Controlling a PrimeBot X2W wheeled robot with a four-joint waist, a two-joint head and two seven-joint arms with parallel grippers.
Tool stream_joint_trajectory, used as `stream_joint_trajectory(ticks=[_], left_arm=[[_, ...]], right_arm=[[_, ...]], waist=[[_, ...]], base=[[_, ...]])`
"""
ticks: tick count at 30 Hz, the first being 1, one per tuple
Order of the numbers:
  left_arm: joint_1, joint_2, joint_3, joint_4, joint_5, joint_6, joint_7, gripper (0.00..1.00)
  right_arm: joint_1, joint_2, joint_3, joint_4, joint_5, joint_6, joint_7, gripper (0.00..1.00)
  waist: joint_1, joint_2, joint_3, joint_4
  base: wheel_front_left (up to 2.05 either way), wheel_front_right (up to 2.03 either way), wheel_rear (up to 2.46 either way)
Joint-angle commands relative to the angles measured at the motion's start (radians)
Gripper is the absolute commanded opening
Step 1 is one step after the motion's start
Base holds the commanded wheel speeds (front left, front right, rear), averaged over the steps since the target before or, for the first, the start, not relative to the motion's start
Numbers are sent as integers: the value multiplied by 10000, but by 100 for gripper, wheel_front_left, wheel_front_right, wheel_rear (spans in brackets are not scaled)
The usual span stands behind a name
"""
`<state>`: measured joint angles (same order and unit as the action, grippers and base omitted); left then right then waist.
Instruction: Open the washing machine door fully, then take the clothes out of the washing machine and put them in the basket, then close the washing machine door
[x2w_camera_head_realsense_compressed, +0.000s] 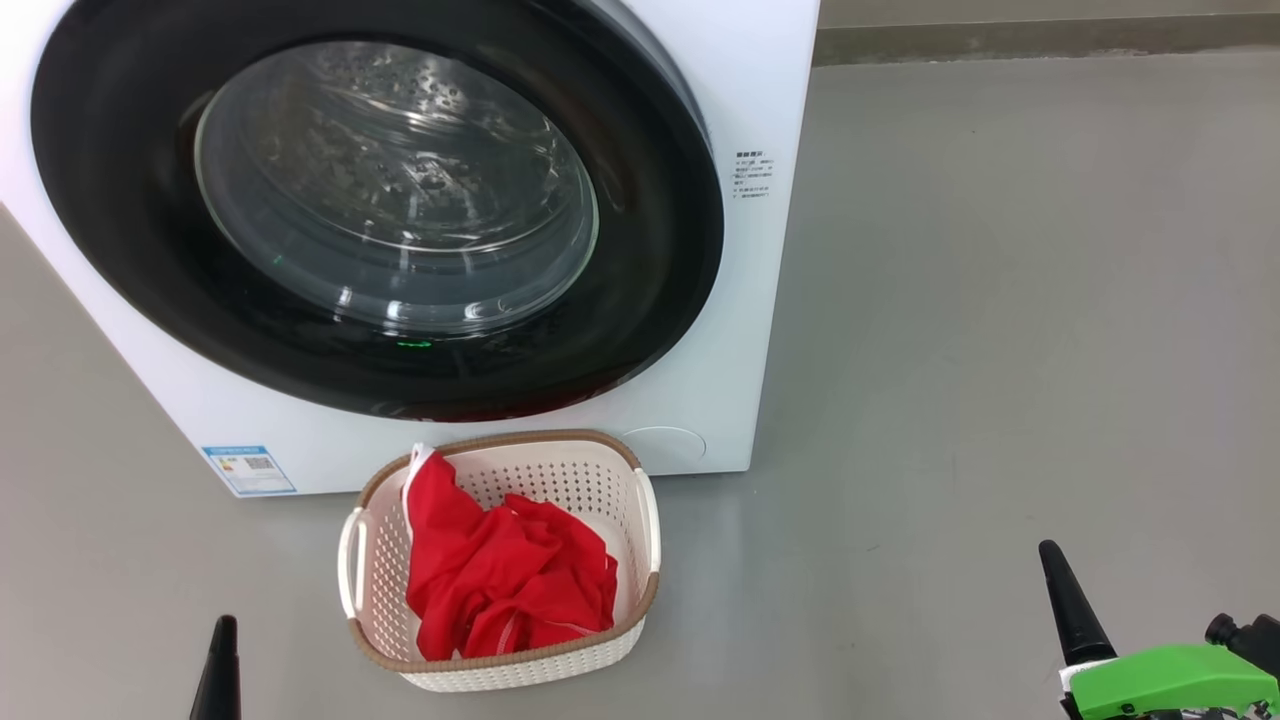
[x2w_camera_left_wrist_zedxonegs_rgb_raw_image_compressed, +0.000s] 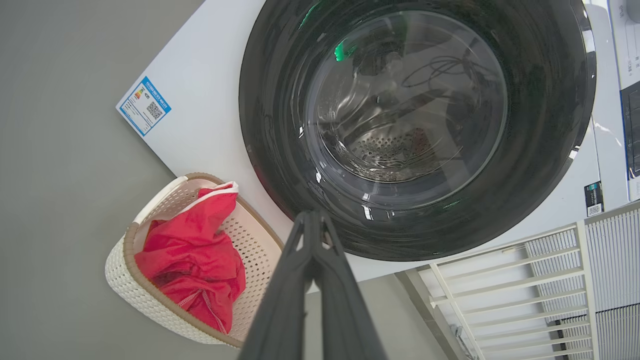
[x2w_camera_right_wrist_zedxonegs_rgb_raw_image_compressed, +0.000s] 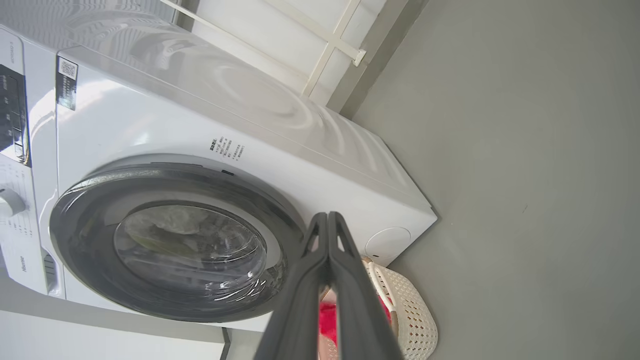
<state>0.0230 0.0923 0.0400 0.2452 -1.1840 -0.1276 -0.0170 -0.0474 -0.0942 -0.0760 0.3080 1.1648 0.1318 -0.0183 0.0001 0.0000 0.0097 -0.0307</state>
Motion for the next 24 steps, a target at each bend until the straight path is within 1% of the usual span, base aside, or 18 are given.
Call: stream_joint_trajectory(ticks=[1, 24], left_arm=[[-519, 95, 305, -188, -207, -20, 61, 0], [-944, -178, 537, -88, -2383, -26, 728, 0]], right_arm=[[-461, -29, 90, -299, 232, -5, 60, 0], [-539, 223, -168, -479, 2491, -8, 740, 0]], waist=[[-1, 0, -2, 7], [-1, 0, -37, 169]], base=[[0, 0, 0], [0, 0, 0]])
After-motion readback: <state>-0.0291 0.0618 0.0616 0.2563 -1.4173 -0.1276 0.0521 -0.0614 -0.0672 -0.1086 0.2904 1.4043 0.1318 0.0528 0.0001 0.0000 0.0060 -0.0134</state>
